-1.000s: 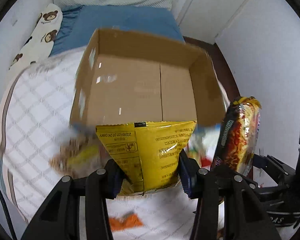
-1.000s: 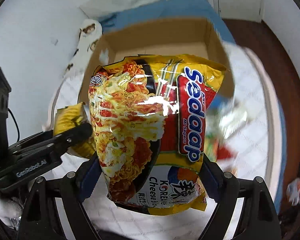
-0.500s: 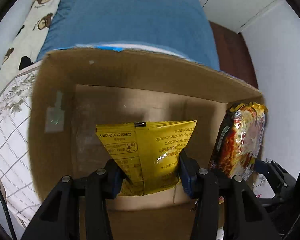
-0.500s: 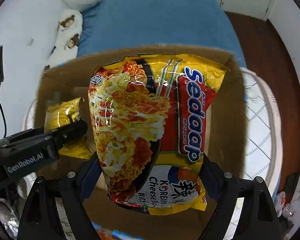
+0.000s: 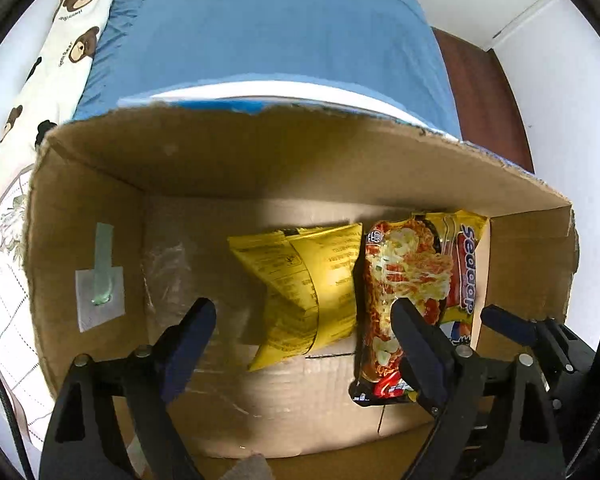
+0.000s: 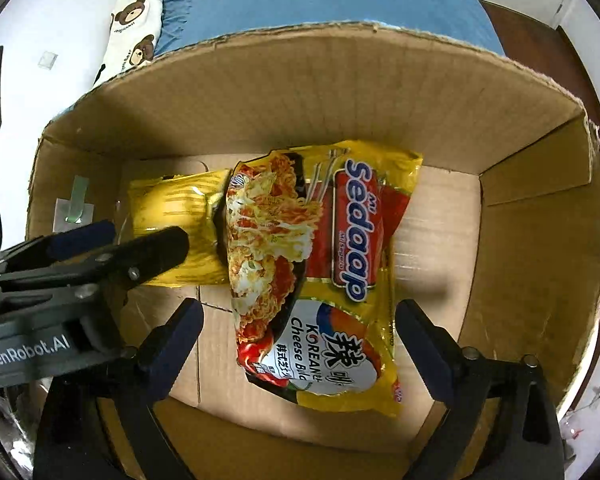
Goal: Organize snacks
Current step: 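Carry both packets into the cardboard box and open both tools, then move both tools back over the snack pile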
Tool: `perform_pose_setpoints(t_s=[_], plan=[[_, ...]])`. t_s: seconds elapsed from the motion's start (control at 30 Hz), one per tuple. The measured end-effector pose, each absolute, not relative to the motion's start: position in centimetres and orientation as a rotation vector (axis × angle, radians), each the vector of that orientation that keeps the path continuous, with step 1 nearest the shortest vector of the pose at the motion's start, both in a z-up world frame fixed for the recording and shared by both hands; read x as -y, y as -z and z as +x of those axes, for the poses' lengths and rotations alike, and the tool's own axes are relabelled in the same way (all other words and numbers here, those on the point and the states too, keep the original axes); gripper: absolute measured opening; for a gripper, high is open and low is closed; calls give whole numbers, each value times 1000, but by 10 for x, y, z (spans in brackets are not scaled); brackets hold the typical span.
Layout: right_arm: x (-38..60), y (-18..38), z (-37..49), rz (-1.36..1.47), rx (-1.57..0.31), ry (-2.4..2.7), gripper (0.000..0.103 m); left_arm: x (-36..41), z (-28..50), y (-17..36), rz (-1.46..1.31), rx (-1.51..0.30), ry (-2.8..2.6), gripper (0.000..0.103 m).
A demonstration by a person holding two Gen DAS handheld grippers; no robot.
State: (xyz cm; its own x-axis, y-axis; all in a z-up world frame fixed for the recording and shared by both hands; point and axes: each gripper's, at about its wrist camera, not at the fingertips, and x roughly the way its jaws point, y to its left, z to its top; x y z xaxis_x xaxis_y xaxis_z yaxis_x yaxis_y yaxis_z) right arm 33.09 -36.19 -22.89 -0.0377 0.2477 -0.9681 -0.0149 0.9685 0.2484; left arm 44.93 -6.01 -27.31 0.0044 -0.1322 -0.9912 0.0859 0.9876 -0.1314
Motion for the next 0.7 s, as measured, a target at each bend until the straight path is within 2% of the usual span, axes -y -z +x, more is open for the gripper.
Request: perform_pose_setpoints(t_s=[0.23, 0.47, 0.67, 0.7], plan=[[387, 202, 305, 197, -1559, -149, 99, 52, 429, 246, -15, -1469, 142, 89], [398, 141, 258, 161, -1465, -80, 99, 44, 394, 213, 8, -1361, 116, 89], [372, 103, 240, 138, -1379, -40, 99, 38, 363, 188, 23, -1282, 109, 89], [340, 110, 260, 133, -1368, -34, 99, 37, 355, 182, 26, -1268, 113, 89]])
